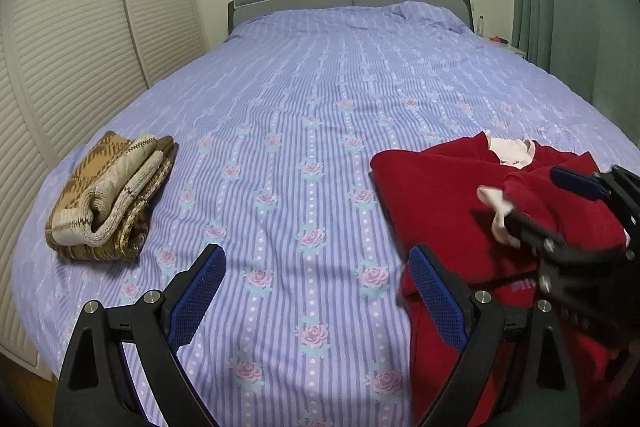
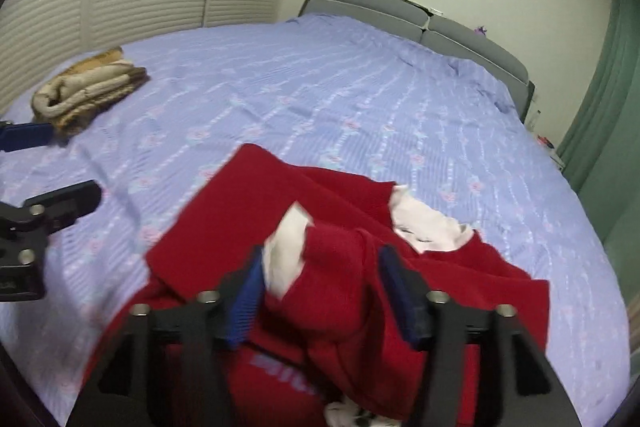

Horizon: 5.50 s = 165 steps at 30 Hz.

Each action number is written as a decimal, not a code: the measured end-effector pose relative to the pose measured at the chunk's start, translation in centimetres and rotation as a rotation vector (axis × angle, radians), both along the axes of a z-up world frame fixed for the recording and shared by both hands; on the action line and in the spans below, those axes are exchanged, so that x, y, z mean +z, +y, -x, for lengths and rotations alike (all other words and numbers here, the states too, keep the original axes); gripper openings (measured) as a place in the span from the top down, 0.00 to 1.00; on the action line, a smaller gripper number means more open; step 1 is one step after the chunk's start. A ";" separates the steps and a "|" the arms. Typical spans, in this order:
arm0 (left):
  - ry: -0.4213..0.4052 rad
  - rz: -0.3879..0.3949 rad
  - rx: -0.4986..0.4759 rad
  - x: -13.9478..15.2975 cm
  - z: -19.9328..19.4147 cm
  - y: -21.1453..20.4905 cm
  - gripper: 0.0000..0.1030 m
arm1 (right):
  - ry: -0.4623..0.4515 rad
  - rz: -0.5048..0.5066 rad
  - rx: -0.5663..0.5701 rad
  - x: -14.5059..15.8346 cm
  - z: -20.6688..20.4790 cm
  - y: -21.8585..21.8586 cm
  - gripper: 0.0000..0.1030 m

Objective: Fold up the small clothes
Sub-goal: 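Fold the held sleeve across the body with the right gripper and release, then move both grippers to the sweatshirt hem, then grasp the hem with the right gripper while the left gripper grasps the hem too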

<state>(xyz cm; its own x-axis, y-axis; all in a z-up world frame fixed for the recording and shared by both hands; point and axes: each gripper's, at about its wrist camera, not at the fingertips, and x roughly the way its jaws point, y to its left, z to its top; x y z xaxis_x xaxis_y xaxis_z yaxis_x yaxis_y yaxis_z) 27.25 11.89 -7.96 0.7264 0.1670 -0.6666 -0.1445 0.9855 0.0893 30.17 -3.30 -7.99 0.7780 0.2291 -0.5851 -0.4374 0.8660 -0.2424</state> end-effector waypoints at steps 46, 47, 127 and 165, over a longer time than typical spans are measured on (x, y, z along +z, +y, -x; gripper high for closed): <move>0.082 0.249 -0.332 -5.0 -8.3 -10.4 0.85 | 0.184 -0.255 -0.512 -7.3 -0.1 -25.4 0.17; 0.081 0.249 -0.333 -5.1 -8.2 -10.4 0.85 | 0.178 -0.232 -0.510 -7.1 0.0 -25.1 0.17; 0.215 0.589 -0.347 -6.9 14.2 -6.3 0.88 | 0.529 -0.487 -0.283 -9.1 16.4 -23.2 0.87; -0.066 0.621 -0.058 6.8 -4.3 -1.6 0.90 | 0.124 -0.802 -0.339 9.2 1.9 -23.3 0.88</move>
